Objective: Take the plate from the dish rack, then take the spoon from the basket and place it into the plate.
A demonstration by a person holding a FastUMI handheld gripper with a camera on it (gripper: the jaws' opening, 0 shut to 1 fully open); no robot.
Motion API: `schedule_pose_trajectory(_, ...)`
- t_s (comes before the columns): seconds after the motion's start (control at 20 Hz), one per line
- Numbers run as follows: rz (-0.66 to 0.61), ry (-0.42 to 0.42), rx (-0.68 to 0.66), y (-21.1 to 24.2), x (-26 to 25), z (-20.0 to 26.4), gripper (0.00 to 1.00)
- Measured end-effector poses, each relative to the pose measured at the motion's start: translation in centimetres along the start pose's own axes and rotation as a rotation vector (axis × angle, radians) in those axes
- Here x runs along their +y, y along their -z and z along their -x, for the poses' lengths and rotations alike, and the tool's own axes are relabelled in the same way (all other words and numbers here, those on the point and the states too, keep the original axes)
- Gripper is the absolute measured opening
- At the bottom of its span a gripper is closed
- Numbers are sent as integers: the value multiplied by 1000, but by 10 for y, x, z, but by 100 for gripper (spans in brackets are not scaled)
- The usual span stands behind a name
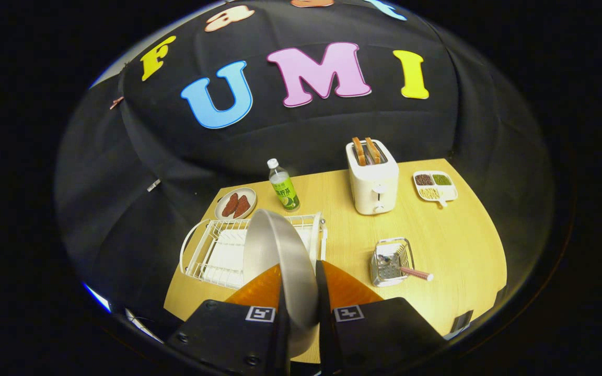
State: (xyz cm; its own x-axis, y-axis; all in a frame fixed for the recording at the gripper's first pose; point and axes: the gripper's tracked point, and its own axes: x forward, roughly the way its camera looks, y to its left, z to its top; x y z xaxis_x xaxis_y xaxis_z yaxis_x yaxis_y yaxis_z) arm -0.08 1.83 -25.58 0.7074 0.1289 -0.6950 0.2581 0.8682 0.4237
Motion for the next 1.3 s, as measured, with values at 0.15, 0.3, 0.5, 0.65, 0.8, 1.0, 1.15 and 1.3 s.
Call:
schedule_pose_trajectory(0.15,-69,8,51,39,-33,20,26)
schedule_pose_trajectory(0.3,-129,30,124,89,-67,29,26)
schedule_pose_trajectory(0.5,-235,40,202,143,-97,20,26)
schedule_pose_trajectory(0.65,-282,51,233,166,-113,3,26)
schedule_pose_trajectory(0.8,-342,78,238,183,-133,-15,26)
schedule_pose_trajectory(1.0,-395,50,255,200,-134,-38,26)
schedule_pose_trajectory(1.15,-484,37,230,201,-136,-47,27)
schedule_pose_trajectory(1.3,-520,55,231,207,-139,-53,28)
